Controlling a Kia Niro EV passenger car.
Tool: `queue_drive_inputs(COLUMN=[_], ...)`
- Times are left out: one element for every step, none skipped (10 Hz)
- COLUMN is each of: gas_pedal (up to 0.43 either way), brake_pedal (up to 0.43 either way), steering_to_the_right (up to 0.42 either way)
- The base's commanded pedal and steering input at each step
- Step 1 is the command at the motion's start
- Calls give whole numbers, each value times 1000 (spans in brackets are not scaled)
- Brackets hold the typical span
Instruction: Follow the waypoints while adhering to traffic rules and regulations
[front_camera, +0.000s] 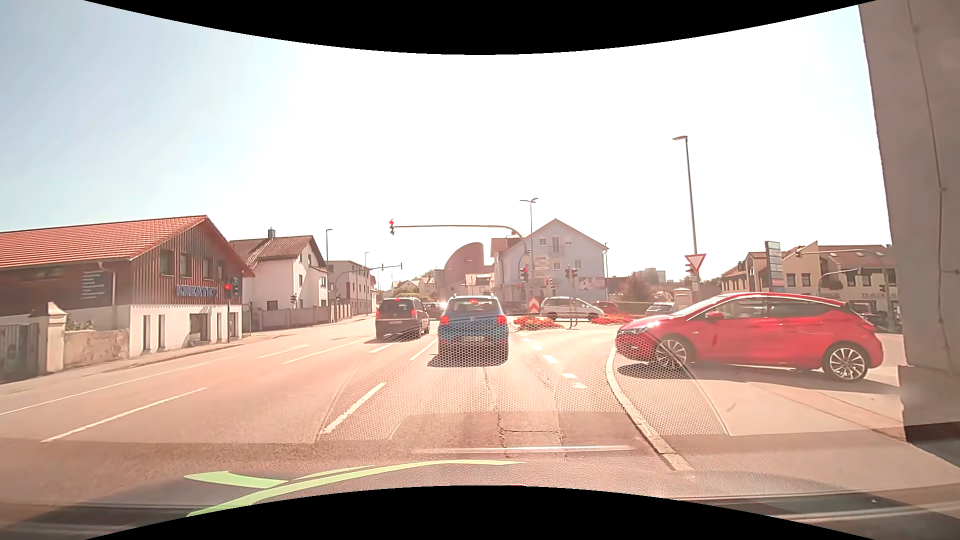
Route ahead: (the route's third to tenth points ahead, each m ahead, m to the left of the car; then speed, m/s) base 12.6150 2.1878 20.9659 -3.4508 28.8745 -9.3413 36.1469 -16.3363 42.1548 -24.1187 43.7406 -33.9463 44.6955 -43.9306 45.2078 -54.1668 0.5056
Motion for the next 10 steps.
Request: queue_drive_inputs(gas_pedal=[0,0,0,0,0,0,0,0,0,0], brake_pedal=[171,165,152,122,116,134,152,165,165,165], steering_to_the_right=[10,10,10,10,10,10,10,10,10,10])
